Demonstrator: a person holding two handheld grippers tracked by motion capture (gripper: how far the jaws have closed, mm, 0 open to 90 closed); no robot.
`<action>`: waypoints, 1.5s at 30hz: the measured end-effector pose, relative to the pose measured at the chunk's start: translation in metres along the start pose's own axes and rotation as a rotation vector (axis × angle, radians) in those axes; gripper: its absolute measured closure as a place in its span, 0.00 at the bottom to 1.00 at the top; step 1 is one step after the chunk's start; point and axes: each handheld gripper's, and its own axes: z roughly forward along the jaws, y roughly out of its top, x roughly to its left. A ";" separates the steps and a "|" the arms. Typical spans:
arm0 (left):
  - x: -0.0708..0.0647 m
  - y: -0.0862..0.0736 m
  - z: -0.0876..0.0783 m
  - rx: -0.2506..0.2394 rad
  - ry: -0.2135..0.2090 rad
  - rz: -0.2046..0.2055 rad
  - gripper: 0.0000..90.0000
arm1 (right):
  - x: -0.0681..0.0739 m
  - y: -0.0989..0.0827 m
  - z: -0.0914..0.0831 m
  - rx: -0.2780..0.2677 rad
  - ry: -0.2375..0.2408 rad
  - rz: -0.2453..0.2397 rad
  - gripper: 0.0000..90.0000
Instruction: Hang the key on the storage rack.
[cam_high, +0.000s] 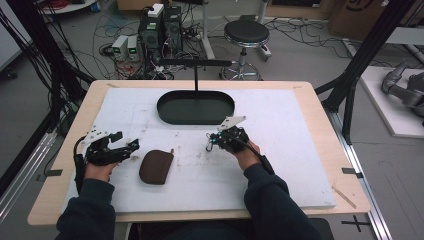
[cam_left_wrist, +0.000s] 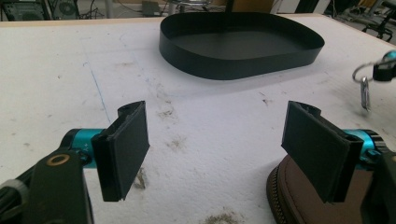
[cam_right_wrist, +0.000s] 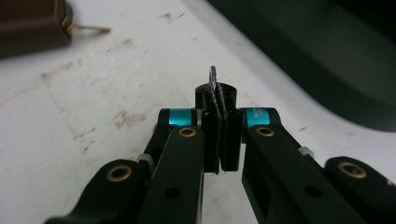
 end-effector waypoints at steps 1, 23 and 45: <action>0.000 0.000 0.000 0.001 -0.001 0.000 0.25 | -0.003 0.003 -0.003 -0.008 -0.007 0.001 1.00; 0.000 -0.001 0.000 0.003 -0.007 0.004 0.26 | -0.066 0.019 -0.024 0.019 -0.022 0.003 0.98; -0.001 0.000 0.001 0.007 -0.012 0.003 0.26 | -0.001 -0.039 -0.010 0.157 -0.006 -0.278 0.68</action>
